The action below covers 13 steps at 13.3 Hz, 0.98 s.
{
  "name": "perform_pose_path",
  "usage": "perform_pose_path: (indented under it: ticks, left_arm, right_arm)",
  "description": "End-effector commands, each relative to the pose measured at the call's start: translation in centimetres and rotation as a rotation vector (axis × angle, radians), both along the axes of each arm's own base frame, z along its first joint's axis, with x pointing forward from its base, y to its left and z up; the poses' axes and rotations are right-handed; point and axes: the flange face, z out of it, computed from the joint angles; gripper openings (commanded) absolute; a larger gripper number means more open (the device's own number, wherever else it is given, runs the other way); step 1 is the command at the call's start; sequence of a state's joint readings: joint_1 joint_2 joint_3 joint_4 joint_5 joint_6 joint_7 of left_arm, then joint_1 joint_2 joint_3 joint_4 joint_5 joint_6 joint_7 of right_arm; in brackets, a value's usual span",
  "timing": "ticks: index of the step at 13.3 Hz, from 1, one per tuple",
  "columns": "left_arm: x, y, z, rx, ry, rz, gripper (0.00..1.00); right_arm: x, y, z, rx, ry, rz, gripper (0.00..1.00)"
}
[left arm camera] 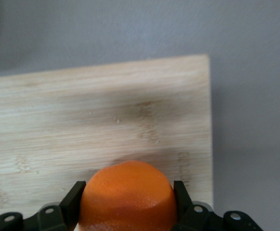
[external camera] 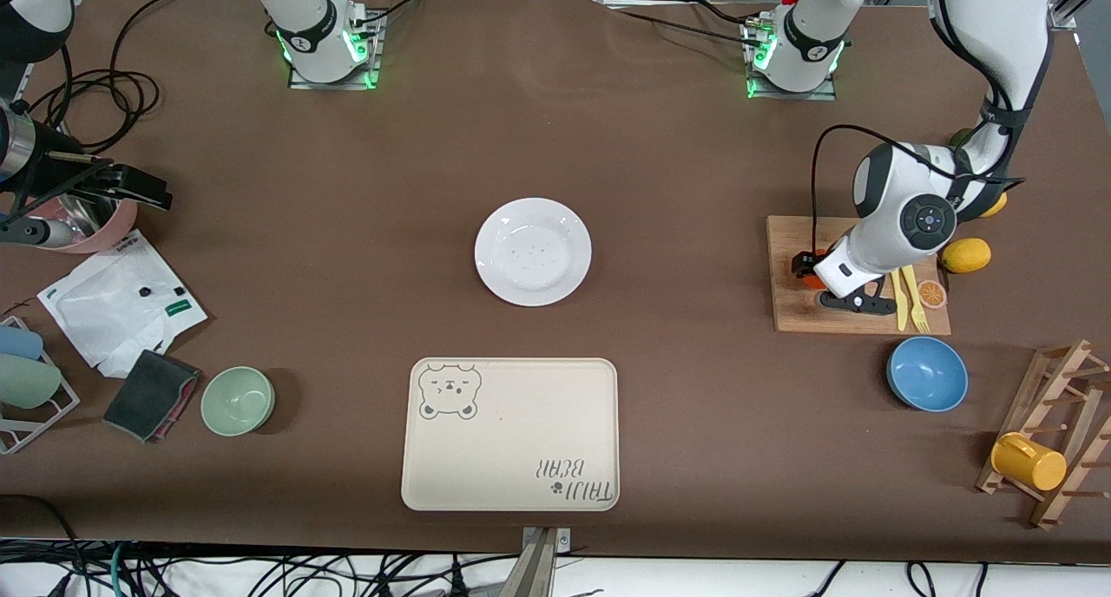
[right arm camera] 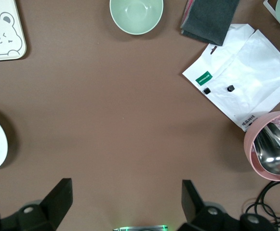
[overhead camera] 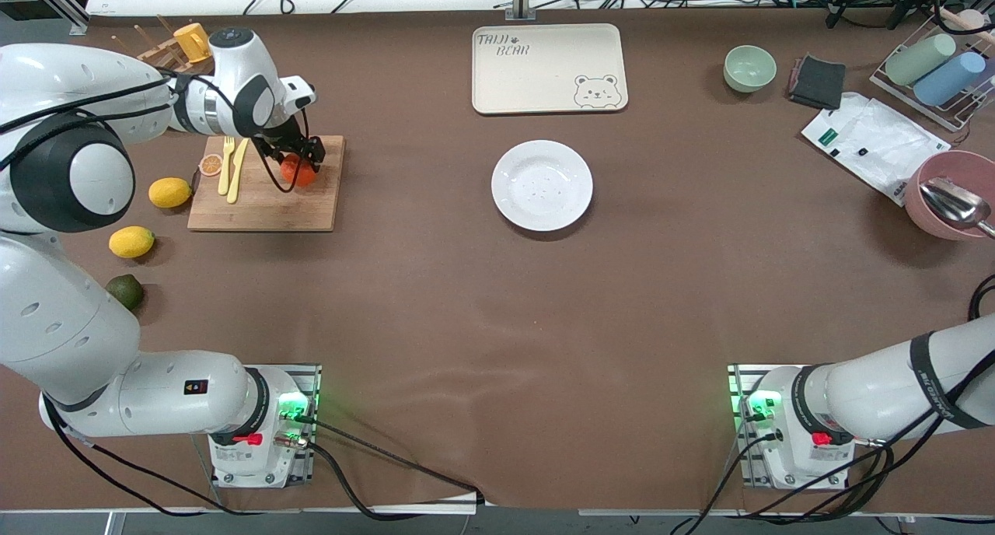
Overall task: Place orange and plate with both arms
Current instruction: 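Carry the orange with the left gripper onto the white plate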
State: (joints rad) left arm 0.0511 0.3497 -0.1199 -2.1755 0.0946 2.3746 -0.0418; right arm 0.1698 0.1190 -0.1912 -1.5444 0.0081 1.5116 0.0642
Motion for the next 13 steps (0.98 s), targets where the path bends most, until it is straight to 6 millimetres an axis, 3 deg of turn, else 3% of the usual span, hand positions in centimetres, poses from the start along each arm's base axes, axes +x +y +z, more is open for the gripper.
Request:
perform_pose_path:
  ticks: [1, 4, 6, 10, 13]
  left_arm:
    - [2.2, -4.2, 4.5, -0.032, -0.007, 0.095, 0.28]
    - [4.4, -9.8, 8.2, -0.110, -0.024, 0.208, 0.28]
    - [4.8, -15.8, 9.1, -0.114, -0.035, 0.316, 0.28]
    - [4.9, -26.5, 9.4, -0.126, -0.042, 0.496, 0.29]
    - [2.8, -35.6, 8.1, -0.127, -0.021, 0.603, 0.29]
  right_arm:
    - [0.1, -0.2, 0.5, 0.019, 0.000, 0.005, 1.00]
    - [0.1, -0.2, 0.5, 0.019, 0.000, 0.005, 1.00]
    - [0.1, -0.2, 0.5, 0.019, 0.000, 0.006, 1.00]
    - [0.1, -0.2, 0.5, 0.019, 0.000, 0.006, 1.00]
    - [0.1, -0.3, 0.5, 0.019, 0.000, 0.005, 1.00]
